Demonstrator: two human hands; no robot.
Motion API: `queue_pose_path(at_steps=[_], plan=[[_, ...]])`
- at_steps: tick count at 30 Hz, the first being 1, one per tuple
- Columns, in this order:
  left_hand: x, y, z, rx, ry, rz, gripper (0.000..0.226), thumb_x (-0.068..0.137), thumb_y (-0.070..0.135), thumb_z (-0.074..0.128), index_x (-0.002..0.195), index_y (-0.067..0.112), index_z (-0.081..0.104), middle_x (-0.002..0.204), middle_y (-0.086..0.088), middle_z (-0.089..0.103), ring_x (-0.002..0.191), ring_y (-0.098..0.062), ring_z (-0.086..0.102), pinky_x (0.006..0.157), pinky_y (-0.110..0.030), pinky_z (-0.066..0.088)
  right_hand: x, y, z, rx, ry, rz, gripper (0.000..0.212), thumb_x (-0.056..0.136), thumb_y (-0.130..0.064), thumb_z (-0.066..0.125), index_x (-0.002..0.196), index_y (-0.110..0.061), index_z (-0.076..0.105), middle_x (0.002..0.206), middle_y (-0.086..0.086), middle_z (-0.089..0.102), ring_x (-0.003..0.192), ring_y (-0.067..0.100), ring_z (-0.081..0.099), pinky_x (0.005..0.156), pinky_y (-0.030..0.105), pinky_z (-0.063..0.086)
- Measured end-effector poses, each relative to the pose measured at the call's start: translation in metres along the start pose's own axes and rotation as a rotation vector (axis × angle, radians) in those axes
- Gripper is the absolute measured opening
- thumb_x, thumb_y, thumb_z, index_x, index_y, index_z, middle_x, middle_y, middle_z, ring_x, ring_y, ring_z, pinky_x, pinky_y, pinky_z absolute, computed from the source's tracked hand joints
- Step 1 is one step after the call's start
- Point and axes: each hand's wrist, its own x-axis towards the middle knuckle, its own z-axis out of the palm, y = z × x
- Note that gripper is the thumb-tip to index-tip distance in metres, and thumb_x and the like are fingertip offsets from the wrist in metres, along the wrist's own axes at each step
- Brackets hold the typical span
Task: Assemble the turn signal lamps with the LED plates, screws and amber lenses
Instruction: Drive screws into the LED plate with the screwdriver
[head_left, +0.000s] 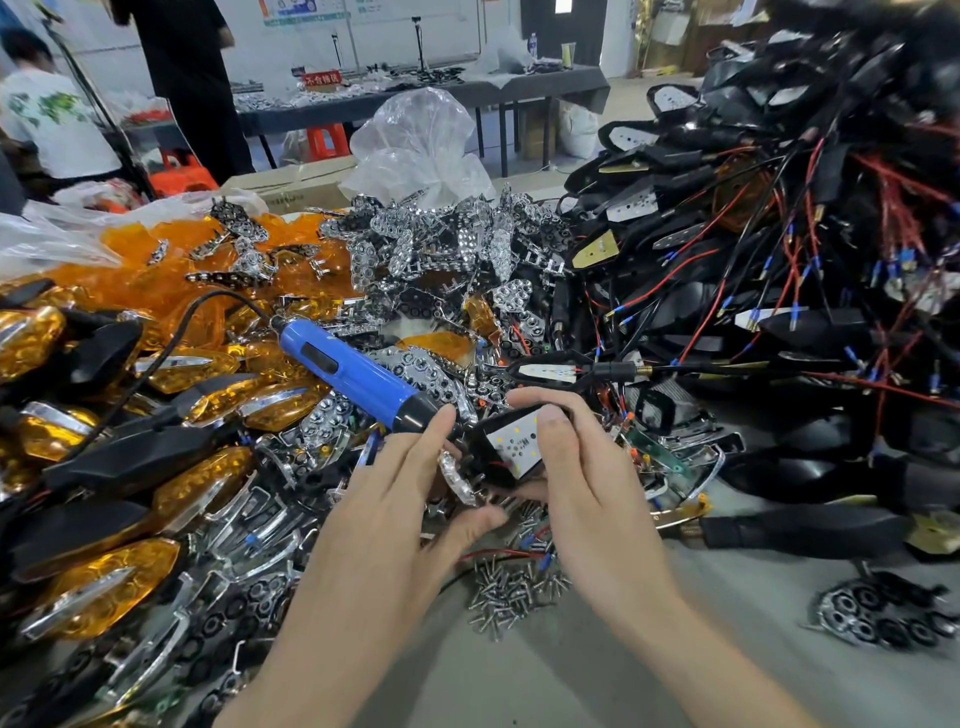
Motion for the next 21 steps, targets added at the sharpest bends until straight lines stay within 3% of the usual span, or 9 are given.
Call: queue_pose_path(at_steps=[2,3,4,6,9,11,17,19,21], plan=[[0.001,0.000,0.000,0.044,0.024,0.016,0.078,0.082,0.064,0.049,0.150,0.025,0.042,0.116,0.017,0.053,0.083,-0.009,0.057,0.063,-0.013,0.040,-0.002,0.000,0.000,-0.073,0.011,-0.068,0.034,0.107,-0.052,0.030,0.122,-0.044,0.059,0.066,-0.005,0.059,0.058,0.013,0.057,0.065,0.032,0.057],[0.001,0.001,0.000,0.058,0.038,0.023,0.077,0.083,0.062,0.051,0.148,0.021,0.045,0.114,0.012,0.056,0.082,-0.013,0.059,0.063,-0.014,0.042,-0.003,0.000,0.000,-0.096,0.014,-0.092,0.033,0.108,-0.050,0.030,0.122,-0.042,0.058,0.060,-0.014,0.056,0.054,0.008,0.054,0.059,0.015,0.046],[0.001,0.001,0.000,0.068,0.054,0.035,0.076,0.083,0.060,0.051,0.146,0.018,0.047,0.113,0.009,0.057,0.081,-0.015,0.061,0.063,-0.018,0.045,-0.005,-0.002,0.000,-0.112,0.013,-0.103,0.032,0.108,-0.048,0.030,0.122,-0.041,0.057,0.056,-0.020,0.052,0.051,0.005,0.051,0.054,0.011,0.037],[0.002,0.002,0.000,0.086,0.071,0.059,0.075,0.083,0.057,0.051,0.145,0.014,0.049,0.111,0.005,0.058,0.079,-0.018,0.062,0.059,-0.026,0.051,-0.006,-0.006,0.001,-0.124,0.009,-0.109,0.030,0.109,-0.045,0.030,0.122,-0.039,0.057,0.053,-0.023,0.048,0.050,0.003,0.049,0.052,0.010,0.033],[0.002,0.003,0.000,0.100,0.080,0.080,0.073,0.085,0.053,0.049,0.144,0.011,0.049,0.111,0.003,0.057,0.074,-0.015,0.060,0.056,-0.018,0.044,-0.007,-0.011,0.000,-0.138,0.003,-0.111,0.028,0.111,-0.035,0.034,0.122,-0.035,0.059,0.057,-0.027,0.051,0.054,-0.001,0.052,0.055,0.007,0.034],[0.002,0.003,0.001,0.096,0.083,0.096,0.072,0.085,0.051,0.049,0.144,0.009,0.049,0.109,0.001,0.057,0.073,-0.015,0.058,0.054,-0.024,0.046,-0.008,-0.013,0.000,-0.150,-0.001,-0.101,0.029,0.109,-0.033,0.036,0.122,-0.031,0.061,0.062,-0.035,0.053,0.061,-0.005,0.056,0.060,0.006,0.036],[0.002,0.003,0.004,0.147,0.060,0.094,0.068,0.087,0.038,0.053,0.147,0.008,0.044,0.112,0.006,0.044,0.072,-0.004,0.039,0.052,-0.007,0.027,-0.011,-0.015,0.002,-0.098,-0.055,-0.105,0.026,0.110,-0.030,0.039,0.123,-0.029,0.061,0.068,-0.040,0.054,0.053,-0.008,0.057,0.056,0.002,0.039],[0.003,0.000,0.008,0.145,0.086,0.098,0.068,0.085,0.032,0.060,0.146,0.007,0.046,0.124,0.001,0.052,0.084,-0.016,0.058,0.061,-0.018,0.047,-0.010,-0.016,0.003,-0.099,-0.051,-0.120,0.028,0.109,-0.037,0.037,0.124,-0.031,0.061,0.065,-0.034,0.054,0.055,-0.005,0.057,0.056,0.003,0.039],[0.003,0.001,0.010,0.125,0.098,0.105,0.065,0.091,0.042,0.053,0.144,0.006,0.049,0.128,-0.006,0.062,0.104,-0.018,0.055,0.082,-0.032,0.052,-0.009,-0.013,0.002,-0.048,-0.040,-0.129,0.030,0.107,-0.038,0.037,0.123,-0.033,0.062,0.059,-0.027,0.052,0.049,-0.004,0.052,0.052,0.002,0.036]])
